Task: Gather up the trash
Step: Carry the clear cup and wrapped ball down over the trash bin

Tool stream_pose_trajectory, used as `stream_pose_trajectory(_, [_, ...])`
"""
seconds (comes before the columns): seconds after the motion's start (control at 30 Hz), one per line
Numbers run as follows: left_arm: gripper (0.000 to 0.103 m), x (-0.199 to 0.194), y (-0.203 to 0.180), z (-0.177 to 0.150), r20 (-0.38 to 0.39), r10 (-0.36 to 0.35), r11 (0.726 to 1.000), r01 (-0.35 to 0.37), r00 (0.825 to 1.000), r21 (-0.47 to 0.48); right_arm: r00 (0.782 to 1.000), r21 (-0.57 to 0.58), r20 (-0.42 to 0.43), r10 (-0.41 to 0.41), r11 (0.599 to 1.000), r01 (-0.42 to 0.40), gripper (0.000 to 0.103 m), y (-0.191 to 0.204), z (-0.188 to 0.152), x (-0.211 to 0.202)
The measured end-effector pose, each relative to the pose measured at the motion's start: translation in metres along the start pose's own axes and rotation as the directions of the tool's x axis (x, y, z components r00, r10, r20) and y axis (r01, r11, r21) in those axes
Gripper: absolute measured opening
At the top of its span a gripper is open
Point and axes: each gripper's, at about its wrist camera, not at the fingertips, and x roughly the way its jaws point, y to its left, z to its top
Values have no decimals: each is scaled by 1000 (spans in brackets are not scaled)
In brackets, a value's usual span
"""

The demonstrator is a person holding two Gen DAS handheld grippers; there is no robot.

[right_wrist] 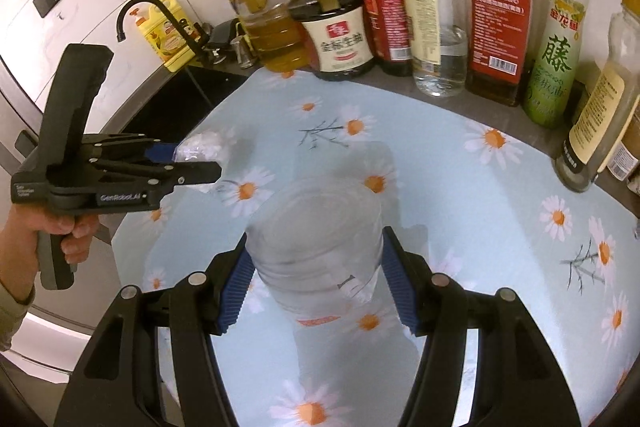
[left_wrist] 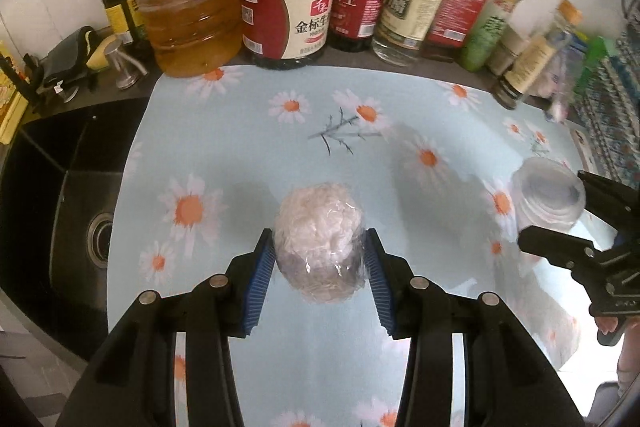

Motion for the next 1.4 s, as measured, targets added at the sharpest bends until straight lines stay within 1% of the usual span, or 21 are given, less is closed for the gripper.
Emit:
stream_pose_trajectory(0.3, [43,-39,8,-47,38,-68,998,67,997,17,1000,5,6,-30,1000,30,61,60,-26,-9])
stream_pose_trajectory(0.53, [43,-64,14,-84,40,-108,993,106,993,46,999,11,5,-47,999,47,61,104,-46,-12])
stream_pose_trajectory(0.7, [43,-77,25,-113,35,-133,990,131,991,48,998,18,-5,-58,998,58,61,134,-63,-12])
stream_pose_trajectory(0.93, [43,-89,44,-149,22,-155,987,153,988,50,998,25,-16,-63,998,63,61,170,-85,-7])
stream_pose_trajectory(1.1, [43,-96,58,-176,14,-187,982,186,982,38,998,31,-27,-61,998,62,61,196,-102,-3])
stream_pose_trajectory(1.4, [43,-95,72,-216,-16,-215,977,215,977,11,997,50,-57,-48,997,51,61,227,-130,10])
